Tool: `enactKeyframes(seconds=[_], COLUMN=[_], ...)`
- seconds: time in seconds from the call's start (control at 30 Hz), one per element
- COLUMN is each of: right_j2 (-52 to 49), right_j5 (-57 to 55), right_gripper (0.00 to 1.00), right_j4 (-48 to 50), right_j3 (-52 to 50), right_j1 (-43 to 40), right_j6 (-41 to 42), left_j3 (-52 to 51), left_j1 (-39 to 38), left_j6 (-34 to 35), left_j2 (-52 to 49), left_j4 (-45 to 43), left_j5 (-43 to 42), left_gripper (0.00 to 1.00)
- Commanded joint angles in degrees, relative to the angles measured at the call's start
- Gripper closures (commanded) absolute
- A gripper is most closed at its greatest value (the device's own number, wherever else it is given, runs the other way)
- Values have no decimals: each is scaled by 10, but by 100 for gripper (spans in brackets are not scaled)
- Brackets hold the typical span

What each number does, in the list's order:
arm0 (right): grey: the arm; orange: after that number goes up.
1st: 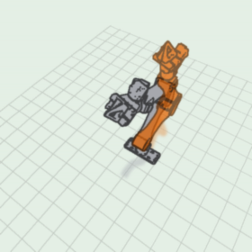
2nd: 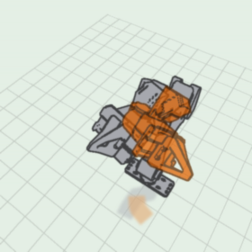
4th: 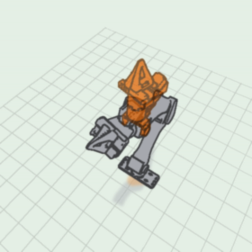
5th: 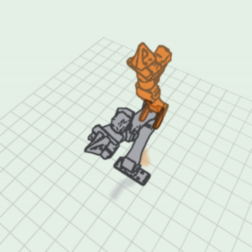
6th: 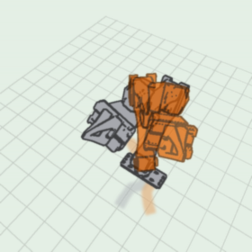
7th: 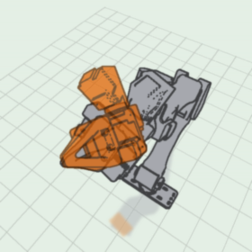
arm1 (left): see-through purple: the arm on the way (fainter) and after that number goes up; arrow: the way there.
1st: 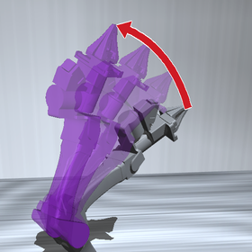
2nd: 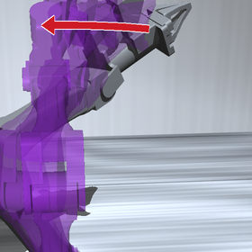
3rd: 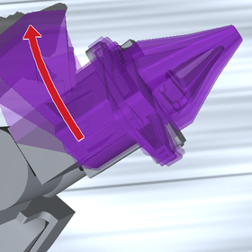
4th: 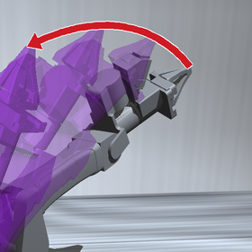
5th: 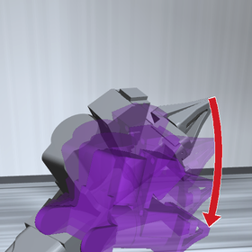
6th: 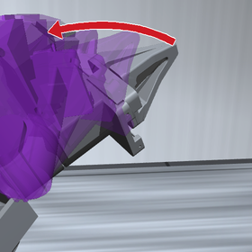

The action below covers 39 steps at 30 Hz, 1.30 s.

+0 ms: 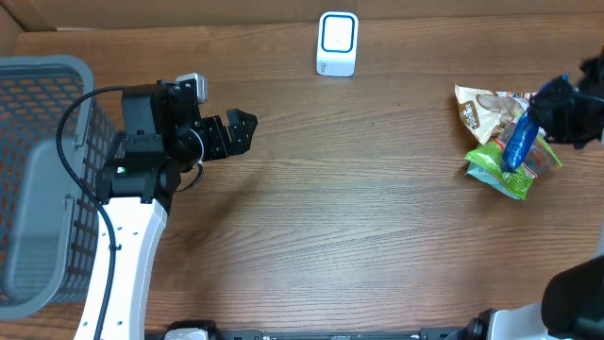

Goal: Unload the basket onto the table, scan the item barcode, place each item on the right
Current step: 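Carry the Oreo pack right and drop it on the other packs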

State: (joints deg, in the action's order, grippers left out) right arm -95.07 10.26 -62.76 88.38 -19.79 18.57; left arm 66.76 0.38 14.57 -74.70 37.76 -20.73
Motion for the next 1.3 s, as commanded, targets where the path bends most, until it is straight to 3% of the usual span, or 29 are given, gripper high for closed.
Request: enactKeyframes(seconds=[0.0,0.13,0.23,0.57,0.67,0.93,1.13,1.27], right_j2=[6,6,9,67,105,233,319,347], right_j5=[40,40,50,96,131,135,122,125], right_gripper=[83,35,24,20,19,19,5,4], right_j4=[45,83,75,-25,-58,-105,-132,-166], right_j3=[-56,-94,-80,61,91,92,91,91], right_j1=[-11,-19,-19,-11,2,73,120,138], right_j6=[5,5,5,-26,-71,-115,-113,-113], left_j3=[7,7,7,7,7,7,7,7], left_j1=[-1,-1,-1,-1,-1,-1,-1,-1], left_j6=[-11,-11,-11,-11,-11,-11,-11,-11], left_j2=[-2,-2,-2,-2,-2,-2,-2,-2], left_j4=[0,0,0,0,0,0,0,0], left_j5=[2,2,2,2,2,2,2,2], left_gripper=[0,0,0,0,0,0,0,0])
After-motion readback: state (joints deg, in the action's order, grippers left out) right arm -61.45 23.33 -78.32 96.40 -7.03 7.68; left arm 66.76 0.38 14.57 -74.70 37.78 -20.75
